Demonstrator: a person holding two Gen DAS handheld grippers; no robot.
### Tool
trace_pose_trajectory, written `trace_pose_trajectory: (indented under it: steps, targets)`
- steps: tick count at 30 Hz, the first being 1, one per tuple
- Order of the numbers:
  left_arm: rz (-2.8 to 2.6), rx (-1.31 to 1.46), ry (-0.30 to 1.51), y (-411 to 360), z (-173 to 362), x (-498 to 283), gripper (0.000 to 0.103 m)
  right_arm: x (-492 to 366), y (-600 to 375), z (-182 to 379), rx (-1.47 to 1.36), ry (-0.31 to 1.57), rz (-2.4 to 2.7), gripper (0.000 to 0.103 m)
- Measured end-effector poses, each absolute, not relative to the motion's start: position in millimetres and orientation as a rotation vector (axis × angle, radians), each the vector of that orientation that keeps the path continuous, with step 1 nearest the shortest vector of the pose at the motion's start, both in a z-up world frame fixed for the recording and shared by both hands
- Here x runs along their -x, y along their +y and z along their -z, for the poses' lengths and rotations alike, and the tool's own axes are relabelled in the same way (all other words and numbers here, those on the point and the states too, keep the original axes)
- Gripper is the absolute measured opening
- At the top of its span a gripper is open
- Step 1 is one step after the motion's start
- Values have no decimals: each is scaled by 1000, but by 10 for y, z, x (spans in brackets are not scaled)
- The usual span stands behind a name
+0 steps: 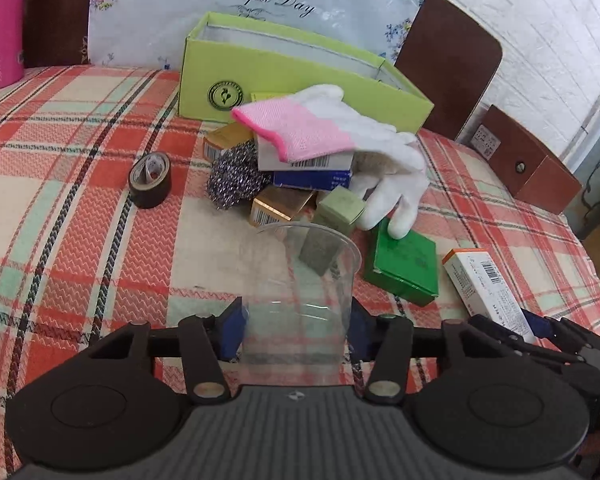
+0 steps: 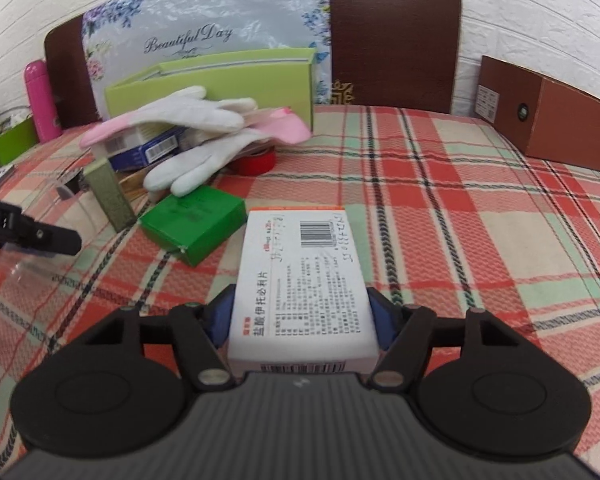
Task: Organize objects
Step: 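Carry the cup and medicine box over the lime-green box and release them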
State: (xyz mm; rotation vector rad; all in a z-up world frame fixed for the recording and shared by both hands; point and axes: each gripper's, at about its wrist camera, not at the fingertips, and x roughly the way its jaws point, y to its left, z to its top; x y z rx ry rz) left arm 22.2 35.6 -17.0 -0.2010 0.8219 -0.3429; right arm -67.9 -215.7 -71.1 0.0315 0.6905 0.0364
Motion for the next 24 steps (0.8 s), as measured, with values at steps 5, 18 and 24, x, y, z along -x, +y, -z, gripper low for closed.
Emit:
trace_pose_trajectory:
  steps: [5,18,24]
  targets:
    - [363,205,758,392,-37,-166,53,706,-2213,455,-49,597,-22,66]
    - [344,183,522,465,-817,-611,53,67,-2087,-121,-67,442,-127,66]
    - [317,155,473,333,-1056,-1178,53,-453,-1999,-258,-61,417,-123,66]
